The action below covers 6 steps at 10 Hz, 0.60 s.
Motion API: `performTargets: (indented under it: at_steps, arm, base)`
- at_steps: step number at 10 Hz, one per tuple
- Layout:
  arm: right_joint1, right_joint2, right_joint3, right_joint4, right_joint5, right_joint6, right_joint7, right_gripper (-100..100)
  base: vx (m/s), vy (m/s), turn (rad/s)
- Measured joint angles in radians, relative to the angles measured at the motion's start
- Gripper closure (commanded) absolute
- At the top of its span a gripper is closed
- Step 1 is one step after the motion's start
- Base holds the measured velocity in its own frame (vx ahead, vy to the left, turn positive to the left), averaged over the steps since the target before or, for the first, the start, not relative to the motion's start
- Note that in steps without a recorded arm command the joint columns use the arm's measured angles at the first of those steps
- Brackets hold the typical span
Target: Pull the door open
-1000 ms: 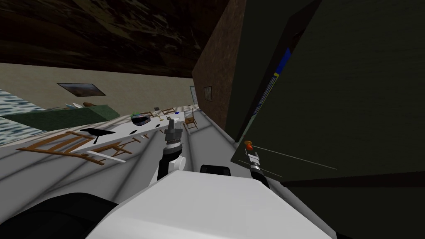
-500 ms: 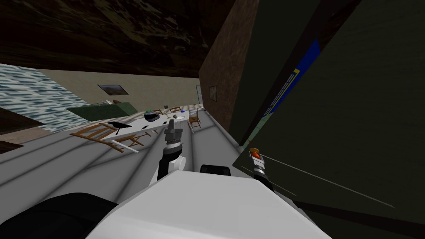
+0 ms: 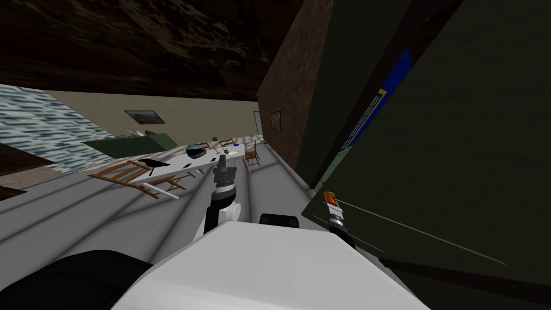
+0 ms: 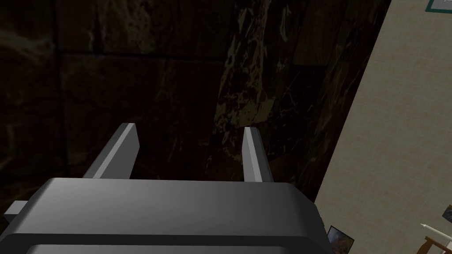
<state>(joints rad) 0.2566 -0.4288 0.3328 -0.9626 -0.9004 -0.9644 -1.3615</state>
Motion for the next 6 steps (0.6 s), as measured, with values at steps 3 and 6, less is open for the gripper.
performTargets:
  at_steps: [3, 6]
  arm:
    - [0.006, -0.017, 0.013, -0.008, 0.008, -0.007, -0.013, 100]
    - [0.016, -0.036, 0.048, -0.008, 0.027, -0.017, -0.041, 100]
  base:
    - [-0.16, -0.015, 0.086]
    - [-0.202, -0.01, 0.091]
